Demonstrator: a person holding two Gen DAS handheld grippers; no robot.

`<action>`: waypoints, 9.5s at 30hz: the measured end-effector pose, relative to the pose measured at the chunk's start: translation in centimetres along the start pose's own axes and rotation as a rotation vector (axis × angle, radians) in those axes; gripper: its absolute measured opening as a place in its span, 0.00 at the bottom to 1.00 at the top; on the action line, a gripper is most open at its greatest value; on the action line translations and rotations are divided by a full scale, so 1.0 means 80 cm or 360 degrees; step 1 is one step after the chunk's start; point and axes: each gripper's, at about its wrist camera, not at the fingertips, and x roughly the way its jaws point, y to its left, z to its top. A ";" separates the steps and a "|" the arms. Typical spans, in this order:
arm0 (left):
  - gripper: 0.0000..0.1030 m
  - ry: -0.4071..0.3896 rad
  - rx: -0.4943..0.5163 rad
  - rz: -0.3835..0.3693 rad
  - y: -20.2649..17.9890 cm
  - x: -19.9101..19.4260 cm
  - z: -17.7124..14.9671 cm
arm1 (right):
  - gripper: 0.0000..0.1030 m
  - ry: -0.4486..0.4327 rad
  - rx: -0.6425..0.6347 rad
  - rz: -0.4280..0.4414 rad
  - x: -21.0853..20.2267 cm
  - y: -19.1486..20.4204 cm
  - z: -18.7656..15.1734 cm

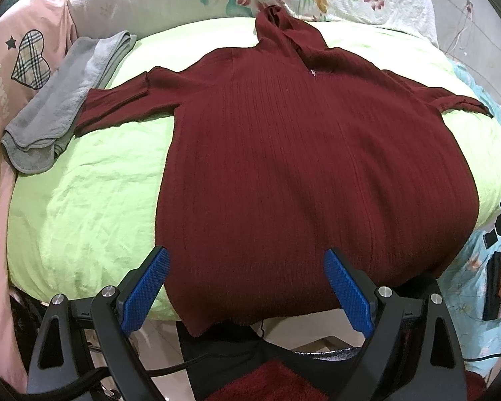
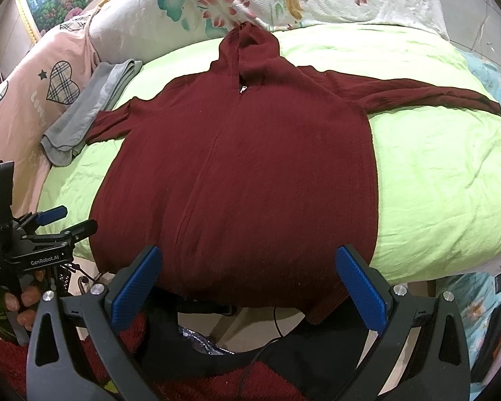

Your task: Fold large clothes

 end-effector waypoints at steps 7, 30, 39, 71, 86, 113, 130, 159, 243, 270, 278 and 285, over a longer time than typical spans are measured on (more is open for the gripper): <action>0.91 0.0020 0.0007 -0.0006 -0.003 0.012 0.009 | 1.00 -0.0040 0.0067 0.0006 0.002 -0.022 0.005; 0.91 0.0201 0.0133 0.0048 -0.045 0.075 0.050 | 0.48 -0.0517 0.1074 -0.0275 -0.009 -0.410 0.168; 0.91 0.0341 0.0193 0.0052 -0.065 0.116 0.067 | 0.36 -0.0569 0.1369 -0.0349 0.029 -0.542 0.219; 0.91 0.0212 -0.0162 -0.0224 0.038 0.113 0.076 | 0.04 -0.0166 0.0364 0.0802 0.182 -0.034 0.293; 0.91 0.0092 -0.0376 -0.0535 0.105 0.145 0.133 | 0.11 0.0246 0.0218 0.0845 0.306 0.115 0.233; 0.03 -0.0065 -0.0474 -0.0470 0.149 0.213 0.220 | 0.38 -0.0326 0.0685 0.0214 0.096 -0.153 0.172; 0.04 -0.0046 -0.0439 -0.0613 0.116 0.214 0.228 | 0.06 -0.0152 0.0555 0.0228 0.193 -0.177 0.247; 0.35 -0.0097 -0.0569 -0.0288 0.240 0.203 0.198 | 0.37 -0.0148 0.0474 0.0269 0.138 -0.096 0.178; 0.42 -0.0084 -0.0761 -0.0067 0.156 0.248 0.147 | 0.06 -0.0264 0.0656 0.0165 0.149 -0.122 0.217; 0.25 -0.0291 -0.0888 -0.0412 0.172 0.189 0.153 | 0.23 -0.0306 0.0378 0.0198 0.148 -0.075 0.217; 0.28 -0.0006 -0.0518 -0.0386 0.098 0.252 0.193 | 0.22 -0.0081 0.0580 0.0252 0.204 -0.101 0.206; 0.53 -0.0124 -0.0558 -0.0402 0.140 0.197 0.150 | 0.35 -0.0218 0.0560 0.0197 0.128 -0.118 0.177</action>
